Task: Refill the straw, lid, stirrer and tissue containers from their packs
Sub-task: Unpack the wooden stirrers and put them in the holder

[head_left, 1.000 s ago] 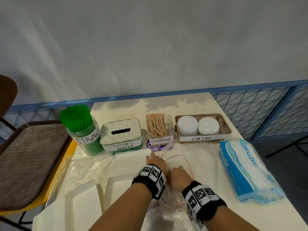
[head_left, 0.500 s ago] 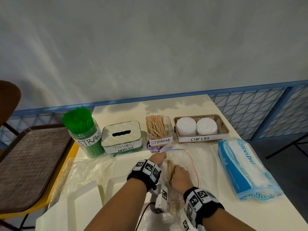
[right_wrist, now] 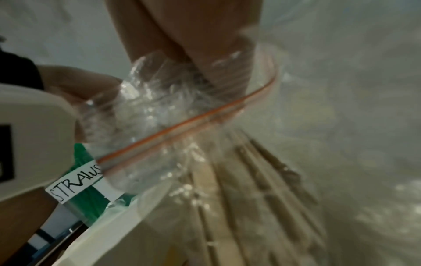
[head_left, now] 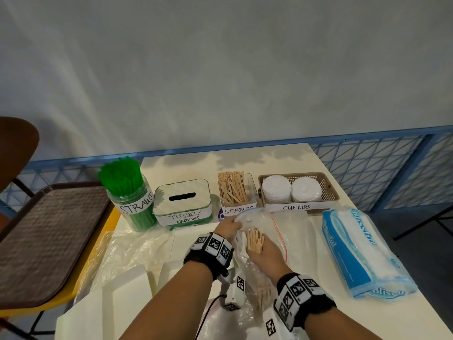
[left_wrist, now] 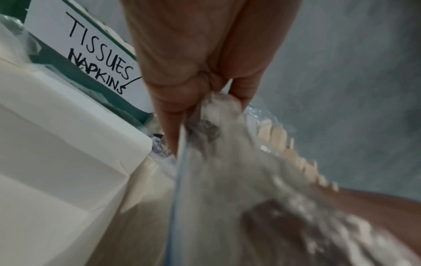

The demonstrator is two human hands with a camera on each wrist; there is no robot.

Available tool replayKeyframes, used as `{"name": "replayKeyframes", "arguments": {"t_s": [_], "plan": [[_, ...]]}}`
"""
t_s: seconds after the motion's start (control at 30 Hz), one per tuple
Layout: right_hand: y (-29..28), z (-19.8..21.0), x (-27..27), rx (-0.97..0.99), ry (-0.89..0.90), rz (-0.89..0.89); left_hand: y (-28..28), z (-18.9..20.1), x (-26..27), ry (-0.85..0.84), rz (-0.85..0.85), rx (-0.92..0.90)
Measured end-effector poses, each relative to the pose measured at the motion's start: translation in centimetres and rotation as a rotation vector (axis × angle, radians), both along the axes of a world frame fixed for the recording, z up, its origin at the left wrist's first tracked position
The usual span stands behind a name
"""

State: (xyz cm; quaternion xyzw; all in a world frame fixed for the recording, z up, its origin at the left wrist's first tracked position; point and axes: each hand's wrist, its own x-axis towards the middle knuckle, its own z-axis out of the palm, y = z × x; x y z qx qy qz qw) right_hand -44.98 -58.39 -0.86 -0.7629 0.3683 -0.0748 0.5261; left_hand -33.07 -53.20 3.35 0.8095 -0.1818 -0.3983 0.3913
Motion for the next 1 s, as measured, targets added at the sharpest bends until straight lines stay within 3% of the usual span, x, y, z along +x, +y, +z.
{"name": "replayKeyframes", "arguments": {"t_s": [0.17, 0.4, 0.47, 0.6, 0.73, 0.83, 0.9, 1.0], "plan": [[-0.1, 0.1, -0.9, 0.055, -0.13, -0.036, 0.8, -1.3, 0.5, -0.138, 0.058, 0.051], [-0.2, 0.5, -0.8, 0.094, -0.217, -0.055, 0.7, -1.8, -0.1, -0.362, -0.148, -0.01], [-0.6, 0.8, -0.8, 0.117, -0.243, -0.064, 0.7, -2.2, 0.0, -0.361, -0.145, -0.005], [-1.5, 1.5, -0.8, 0.166, -0.299, -0.121, 0.8, -2.9, 0.2, -0.213, 0.042, -0.158], [-1.9, 2.9, -0.8, 0.223, -0.418, -0.161, 0.8, -3.6, 0.0, -0.138, 0.083, -0.096], [-2.2, 4.1, -0.9, 0.238, -0.499, -0.164, 1.5, -2.9, 0.4, -0.305, -0.125, -0.002], [-2.5, 4.4, -0.8, 0.229, -0.51, -0.16, 1.9, -2.1, 1.0, -0.511, -0.3, 0.088], [-2.8, 4.5, -0.8, 0.206, -0.507, -0.138, 2.1, 0.3, 0.7, -0.67, -0.281, -0.109]]}}
